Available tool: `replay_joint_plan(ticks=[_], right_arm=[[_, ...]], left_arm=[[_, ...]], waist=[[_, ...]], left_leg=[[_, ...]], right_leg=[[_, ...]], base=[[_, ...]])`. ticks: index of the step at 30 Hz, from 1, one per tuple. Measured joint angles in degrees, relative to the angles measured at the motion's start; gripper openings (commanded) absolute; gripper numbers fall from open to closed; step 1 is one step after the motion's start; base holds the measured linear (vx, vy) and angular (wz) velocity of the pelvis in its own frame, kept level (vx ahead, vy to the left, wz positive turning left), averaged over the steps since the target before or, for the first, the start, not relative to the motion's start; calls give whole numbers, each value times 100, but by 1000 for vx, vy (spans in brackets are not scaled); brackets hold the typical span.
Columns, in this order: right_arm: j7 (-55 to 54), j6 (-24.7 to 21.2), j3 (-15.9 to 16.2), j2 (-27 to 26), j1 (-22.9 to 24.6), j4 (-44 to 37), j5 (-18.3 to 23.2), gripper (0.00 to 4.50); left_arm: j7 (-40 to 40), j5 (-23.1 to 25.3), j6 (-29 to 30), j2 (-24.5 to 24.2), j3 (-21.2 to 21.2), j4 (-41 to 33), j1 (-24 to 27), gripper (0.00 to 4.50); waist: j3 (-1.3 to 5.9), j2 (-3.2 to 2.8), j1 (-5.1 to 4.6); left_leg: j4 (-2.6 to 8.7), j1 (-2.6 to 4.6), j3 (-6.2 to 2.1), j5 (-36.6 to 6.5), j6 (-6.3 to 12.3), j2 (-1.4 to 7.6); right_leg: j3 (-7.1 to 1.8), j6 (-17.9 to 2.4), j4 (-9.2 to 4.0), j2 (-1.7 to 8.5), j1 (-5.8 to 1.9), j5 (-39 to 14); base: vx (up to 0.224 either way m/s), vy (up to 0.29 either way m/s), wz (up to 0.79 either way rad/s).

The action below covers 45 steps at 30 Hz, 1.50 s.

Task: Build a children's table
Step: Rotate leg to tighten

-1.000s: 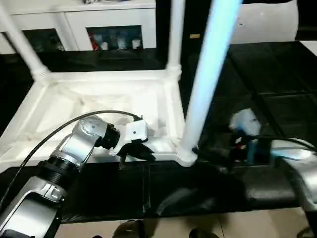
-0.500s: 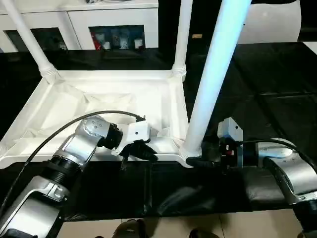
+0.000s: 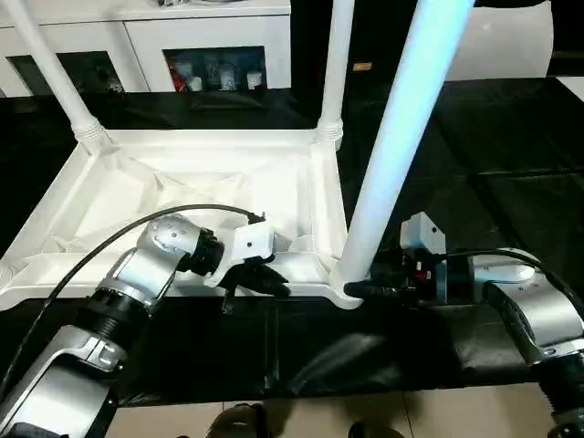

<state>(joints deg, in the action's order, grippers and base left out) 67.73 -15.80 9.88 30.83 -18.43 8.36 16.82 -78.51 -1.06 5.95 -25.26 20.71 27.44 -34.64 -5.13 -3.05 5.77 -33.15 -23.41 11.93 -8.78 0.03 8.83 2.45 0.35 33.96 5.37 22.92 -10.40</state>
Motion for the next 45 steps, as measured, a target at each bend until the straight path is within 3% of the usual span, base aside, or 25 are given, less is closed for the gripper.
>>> replay_joint_plan(ticks=[5,10,12,15,20,21,23,24,29,35,37,39,42,45], right_arm=[[-659,-474,-329,-378,474,-508,171,239],[-2092,-936,-601,-1059,559,-740,7,236],[-2986,-1167,-778,-1614,555,-831,-221,236],[-3807,-1330,-790,-1986,447,-870,-524,236],[-5192,-1440,-982,-2798,22,-548,-1052,236],[-5330,-1438,-1011,-2863,8,-531,-1084,306],[-5538,-1389,-1016,-3013,22,-539,-1107,306],[-5561,-1327,-1016,-3044,53,-569,-1115,327],[-5300,-1050,-940,-2947,355,-788,-1111,376],[-4589,-983,-900,-2403,724,-1156,-828,423],[-4258,-993,-959,-2103,972,-1309,-678,444],[-3733,-1021,-1075,-1732,1206,-1540,-386,448],[-3090,-970,-1179,-1231,1352,-1778,-222,448],[-2720,-1003,-1143,-944,1446,-1982,-119,448]], left_arm=[[256,-149,346,124,-270,-146,247,0],[1013,21,749,435,-478,-184,250,0],[1478,174,987,701,-564,-197,247,0],[1973,260,1239,997,-641,-195,245,0],[2863,448,1623,1519,-752,-111,83,0],[2936,496,1641,1590,-752,-113,80,0],[2998,542,1641,1627,-751,-124,80,0],[3008,562,1625,1626,-751,-142,76,0],[2861,614,1431,1515,-732,-166,45,0],[2319,508,1073,1158,-595,-257,66,0],[2062,442,867,986,-563,-305,99,0],[1778,352,662,769,-526,-330,109,0],[1413,233,499,477,-637,-278,139,0],[1162,101,501,344,-686,-232,124,0]], waist=[[-8,12,-17],[-21,21,-200],[-29,12,-283],[-70,-13,-399],[-124,-62,-480],[-128,-69,-495],[-150,-75,-544],[-164,-87,-551],[-242,-107,-561],[-262,-89,-506],[-252,-71,-427],[-247,-54,-375],[-246,-45,-328],[-237,-40,-294]], left_leg=[[10,11,1,0,-1,0],[24,39,2,-1,-3,-3],[53,68,1,-2,-5,-8],[119,112,-42,-3,-5,-56],[155,127,-89,-4,-4,-96],[165,131,-91,-4,-4,-99],[201,147,-89,-5,-3,-112],[235,156,-86,-5,-3,-120],[298,197,-78,-5,-3,-135],[312,195,-68,-4,-3,-133],[299,154,-53,0,-1,-132],[215,129,-2,47,64,-129],[158,121,7,43,62,-122],[159,110,7,20,23,-98]], right_leg=[[-3,1,-2,-1,-4,-6],[-15,63,-20,-1,-1,-44],[-11,78,-70,-1,12,-55],[-14,110,-119,5,-13,-187],[-4,108,-200,13,-17,-287],[-1,109,-218,12,-25,-321],[-7,92,-257,12,-46,-364],[-8,89,-298,12,-56,-366],[-6,66,-362,15,-77,-393],[-23,64,-349,17,-76,-391],[-30,-54,-338,16,-52,-293],[-59,-196,-283,36,-22,43],[-44,-28,-208,75,0,113],[-16,-41,-170,71,23,124]], base=[[0,0,0],[0,0,0],[0,0,0],[0,0,0],[0,0,0],[0,0,0],[-16,27,-2],[0,0,0],[0,0,0],[10,-1,-1],[59,-11,-2],[55,-23,8],[54,-39,6],[52,-44,1]])
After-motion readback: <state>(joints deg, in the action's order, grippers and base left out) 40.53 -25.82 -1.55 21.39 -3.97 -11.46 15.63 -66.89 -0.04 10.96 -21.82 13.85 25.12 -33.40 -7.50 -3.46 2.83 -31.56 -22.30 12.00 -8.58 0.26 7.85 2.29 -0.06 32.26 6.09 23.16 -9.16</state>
